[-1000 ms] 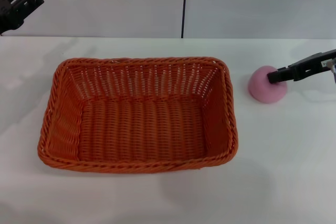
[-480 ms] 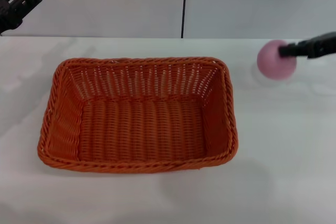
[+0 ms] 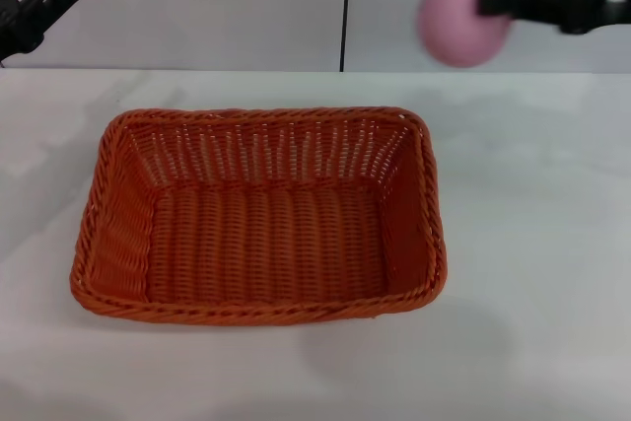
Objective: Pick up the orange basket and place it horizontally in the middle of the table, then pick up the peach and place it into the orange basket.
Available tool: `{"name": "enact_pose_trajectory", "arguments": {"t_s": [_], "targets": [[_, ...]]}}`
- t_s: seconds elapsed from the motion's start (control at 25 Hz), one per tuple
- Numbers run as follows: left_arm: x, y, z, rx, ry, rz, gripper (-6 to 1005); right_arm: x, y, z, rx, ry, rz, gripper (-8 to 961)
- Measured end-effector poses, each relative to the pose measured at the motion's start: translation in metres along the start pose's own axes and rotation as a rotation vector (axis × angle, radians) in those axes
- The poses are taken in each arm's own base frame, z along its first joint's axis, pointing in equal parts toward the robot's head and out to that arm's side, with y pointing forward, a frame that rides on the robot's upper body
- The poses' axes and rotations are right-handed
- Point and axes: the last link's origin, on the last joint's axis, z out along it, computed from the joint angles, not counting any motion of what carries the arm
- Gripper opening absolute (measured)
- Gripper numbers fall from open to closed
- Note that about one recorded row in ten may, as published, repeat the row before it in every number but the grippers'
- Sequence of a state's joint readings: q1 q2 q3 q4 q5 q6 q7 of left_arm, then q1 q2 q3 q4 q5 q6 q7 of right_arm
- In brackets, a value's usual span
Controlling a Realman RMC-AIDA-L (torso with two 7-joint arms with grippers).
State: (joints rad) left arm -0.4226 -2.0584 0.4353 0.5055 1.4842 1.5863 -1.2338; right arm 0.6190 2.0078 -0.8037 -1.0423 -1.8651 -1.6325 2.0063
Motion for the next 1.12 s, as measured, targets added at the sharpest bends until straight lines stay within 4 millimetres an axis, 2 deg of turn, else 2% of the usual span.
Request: {"name": "enact_pose_trajectory", "arguments": {"t_s": [0.12, 0.28, 0.44, 0.48, 0.68, 0.88, 1.04, 1.12], "targets": [[0.0, 0.0, 0.001, 0.001, 0.0, -0.001, 667, 0.002, 0.01, 0.03, -0.087, 0.07, -0.005, 83], [-0.002, 0.0, 0.001, 0.004, 0.0, -0.011, 667, 0.013, 0.014, 0.062, -0.137, 0.177, 0.013, 79], [-0.003, 0.0, 0.001, 0.005, 0.001, -0.012, 667, 0.02, 0.013, 0.074, -0.136, 0.247, 0.014, 83], [-0.003, 0.0, 0.0, 0.006, 0.001, -0.014, 667, 0.02, 0.013, 0.075, -0.137, 0.249, 0.015, 115], [-0.005, 0.001, 0.0, 0.005, 0.001, -0.02, 667, 0.023, 0.013, 0.073, -0.14, 0.24, 0.022, 278], [-0.005, 0.001, -0.003, 0.005, 0.001, -0.021, 667, 0.03, 0.012, 0.064, -0.127, 0.224, 0.038, 491], [-0.004, 0.001, -0.006, 0.012, 0.008, -0.014, 667, 0.04, 0.011, 0.043, -0.11, 0.118, 0.049, 564], [-0.004, 0.001, -0.006, 0.013, 0.01, -0.013, 667, 0.052, 0.012, 0.016, -0.099, -0.029, 0.032, 564]]}}
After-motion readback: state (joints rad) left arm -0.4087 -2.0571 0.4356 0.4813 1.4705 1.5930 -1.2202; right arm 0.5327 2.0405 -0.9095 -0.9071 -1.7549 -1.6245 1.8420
